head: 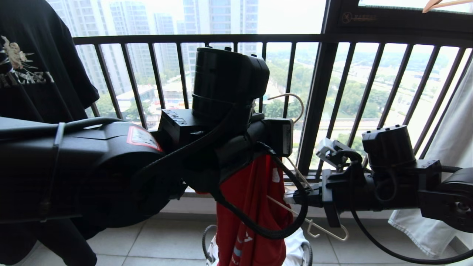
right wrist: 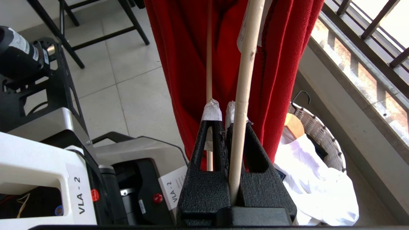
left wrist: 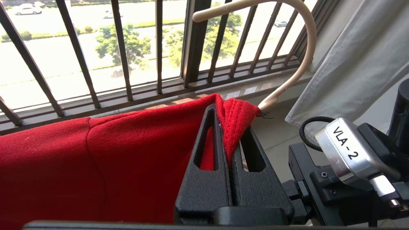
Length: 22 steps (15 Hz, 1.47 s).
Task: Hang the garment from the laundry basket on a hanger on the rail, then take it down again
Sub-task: Hang the clothes on the clothes rack
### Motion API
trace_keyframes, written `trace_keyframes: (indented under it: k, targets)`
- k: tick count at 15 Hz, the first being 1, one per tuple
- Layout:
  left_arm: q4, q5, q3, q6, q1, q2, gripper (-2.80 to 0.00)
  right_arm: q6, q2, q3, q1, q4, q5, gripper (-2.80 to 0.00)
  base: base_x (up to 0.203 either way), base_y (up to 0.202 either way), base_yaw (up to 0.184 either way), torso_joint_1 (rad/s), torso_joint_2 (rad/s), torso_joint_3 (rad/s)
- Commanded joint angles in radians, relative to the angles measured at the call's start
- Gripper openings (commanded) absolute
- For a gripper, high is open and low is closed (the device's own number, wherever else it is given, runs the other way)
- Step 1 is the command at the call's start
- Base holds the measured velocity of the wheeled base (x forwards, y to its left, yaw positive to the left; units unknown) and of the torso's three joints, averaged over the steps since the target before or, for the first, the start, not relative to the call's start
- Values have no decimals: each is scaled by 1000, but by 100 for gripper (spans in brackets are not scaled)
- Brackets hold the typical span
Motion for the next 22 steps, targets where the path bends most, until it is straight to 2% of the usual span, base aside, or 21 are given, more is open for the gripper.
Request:
trace_keyframes:
  k: [1, 3, 10, 11, 15, 19, 22]
  targets:
    - [-1, 1, 22, -3, -36, -16, -280, 8, 1, 0, 2, -5, 4, -280, 0, 0, 0, 0, 0, 0]
    - [-1, 0, 35, -3, -62, -25, -280, 28, -10, -1, 1, -5, 3, -280, 0, 0, 0, 0, 0, 0]
    - [-1, 4, 58, 17, -69, -25, -280, 41, -33, -2, 2, -5, 4, -280, 0, 0, 0, 0, 0, 0]
    - [-1, 4, 58, 20, -69, -27, 0, 43, -33, -2, 2, -5, 4, -280, 0, 0, 0, 0, 0, 0]
    - [20, 4, 65, 51, -69, -73, 0, 73, -49, -3, 1, -5, 3, -280, 0, 0, 0, 0, 0, 0]
    - [148, 9, 67, 98, -63, -179, 0, 77, -67, -7, -10, -5, 1, -280, 0, 0, 0, 0, 0, 0]
    - [202, 11, 50, 145, 35, -227, 0, 78, -73, -11, -27, -5, -1, -280, 0, 0, 0, 0, 0, 0]
